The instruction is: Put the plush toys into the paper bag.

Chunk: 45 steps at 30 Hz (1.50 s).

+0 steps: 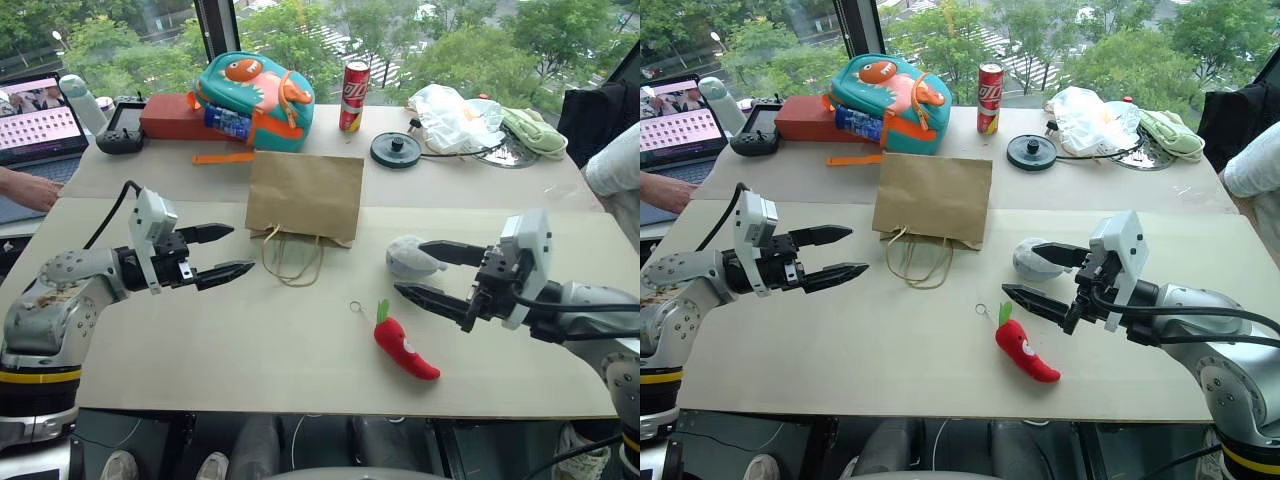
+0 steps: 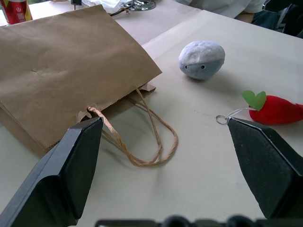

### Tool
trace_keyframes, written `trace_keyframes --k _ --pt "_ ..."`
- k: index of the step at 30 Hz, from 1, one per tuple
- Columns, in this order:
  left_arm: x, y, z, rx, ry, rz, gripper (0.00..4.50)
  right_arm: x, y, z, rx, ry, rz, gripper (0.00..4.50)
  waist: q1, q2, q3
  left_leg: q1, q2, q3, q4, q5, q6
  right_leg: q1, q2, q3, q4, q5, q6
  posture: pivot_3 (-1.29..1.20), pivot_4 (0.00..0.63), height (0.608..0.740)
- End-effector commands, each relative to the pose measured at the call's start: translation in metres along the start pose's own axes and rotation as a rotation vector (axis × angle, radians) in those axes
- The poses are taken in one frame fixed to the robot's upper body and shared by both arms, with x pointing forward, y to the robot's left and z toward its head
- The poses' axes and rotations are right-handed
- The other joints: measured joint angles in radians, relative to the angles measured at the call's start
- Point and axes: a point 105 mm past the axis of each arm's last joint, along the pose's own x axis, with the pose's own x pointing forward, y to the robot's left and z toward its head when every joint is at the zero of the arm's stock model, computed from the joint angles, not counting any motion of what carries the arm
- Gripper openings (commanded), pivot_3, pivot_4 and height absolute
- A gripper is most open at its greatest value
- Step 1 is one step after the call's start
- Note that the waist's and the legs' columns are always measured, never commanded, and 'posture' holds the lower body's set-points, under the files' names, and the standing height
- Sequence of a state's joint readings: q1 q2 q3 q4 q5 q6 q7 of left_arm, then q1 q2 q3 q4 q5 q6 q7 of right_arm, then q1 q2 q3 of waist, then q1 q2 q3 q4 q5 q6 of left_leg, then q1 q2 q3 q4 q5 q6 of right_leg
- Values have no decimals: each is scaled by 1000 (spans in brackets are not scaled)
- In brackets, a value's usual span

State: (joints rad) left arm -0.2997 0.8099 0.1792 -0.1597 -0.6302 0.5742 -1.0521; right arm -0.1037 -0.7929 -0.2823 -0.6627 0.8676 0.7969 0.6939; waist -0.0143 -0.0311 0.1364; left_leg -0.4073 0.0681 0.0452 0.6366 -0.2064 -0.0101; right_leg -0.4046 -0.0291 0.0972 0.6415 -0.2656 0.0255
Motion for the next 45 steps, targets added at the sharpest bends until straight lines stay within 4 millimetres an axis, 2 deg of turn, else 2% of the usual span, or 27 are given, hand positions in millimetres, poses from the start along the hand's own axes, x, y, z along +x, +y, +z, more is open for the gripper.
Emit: trace_keyframes --k 1,5,6,8,9,12,16,21,24,29,39,42,45 --pt "-3 1 14 40 -35 -3 4500 -1 1 8 -43 -25 4 4458 0 0 0 0 0 0 0 0 0 0 0 0 0 0 0 0 150 733" --pt "-5 11 14 79 -11 1 4500 0 2 7 -42 -29 5 4458 0 0 0 0 0 0 0 0 0 0 0 0 0 0 0 0 150 733" --pt "-4 19 7 156 38 21 4500 1 2 8 -41 -30 4 4458 0 0 0 0 0 0 0 0 0 0 0 0 0 0 0 0 150 733" --pt "1 48 -7 422 182 122 4500 2 2 9 -43 -32 0 4458 2 0 0 0 0 0 0 0 0 0 0 0 0 0 0 0 150 733" --pt "5 57 -8 494 202 136 4500 2 1 9 -45 -33 -3 4458 4 0 0 1 0 0 0 0 0 1 0 0 0 0 0 0 150 733" --pt "20 72 -1 592 164 149 4500 1 2 9 -51 -32 -12 4458 7 0 0 1 0 0 1 0 0 1 0 0 0 0 -1 0 150 733" --pt "39 85 -4 794 190 155 4500 0 4 8 -52 -29 -33 4458 16 0 0 -4 -1 0 1 0 0 -1 0 0 -2 0 0 0 150 733" --pt "67 85 -9 938 169 140 4500 -2 5 8 -58 -32 -73 4458 17 0 0 -6 -1 0 2 -2 3 -2 1 0 -2 0 0 0 150 733" --pt "80 83 -16 948 165 125 4500 -1 4 10 -62 -42 -97 4458 17 0 0 -6 -1 0 3 -1 3 -2 1 0 -1 0 0 0 150 733" --pt "104 69 -10 935 90 63 4500 -3 4 11 -64 -45 -126 4458 17 0 0 -6 -1 -1 4 -1 2 -2 1 0 0 0 1 0 150 733" --pt "116 55 -8 924 42 -22 4500 -3 6 9 -52 -54 -148 4458 14 0 0 -7 -1 -2 5 -1 2 -1 1 0 1 0 1 0 150 733" --pt "112 54 -10 911 41 -46 3805 -3 6 9 -49 -55 -149 4500 11 0 0 -6 -1 -2 5 -1 2 -1 1 0 2 0 1 0 150 733" --pt "109 54 -11 907 45 -47 2680 -3 5 10 -52 -54 -151 4500 10 0 0 -6 -1 -2 5 -1 3 -1 1 0 2 -1 1 0 150 733"
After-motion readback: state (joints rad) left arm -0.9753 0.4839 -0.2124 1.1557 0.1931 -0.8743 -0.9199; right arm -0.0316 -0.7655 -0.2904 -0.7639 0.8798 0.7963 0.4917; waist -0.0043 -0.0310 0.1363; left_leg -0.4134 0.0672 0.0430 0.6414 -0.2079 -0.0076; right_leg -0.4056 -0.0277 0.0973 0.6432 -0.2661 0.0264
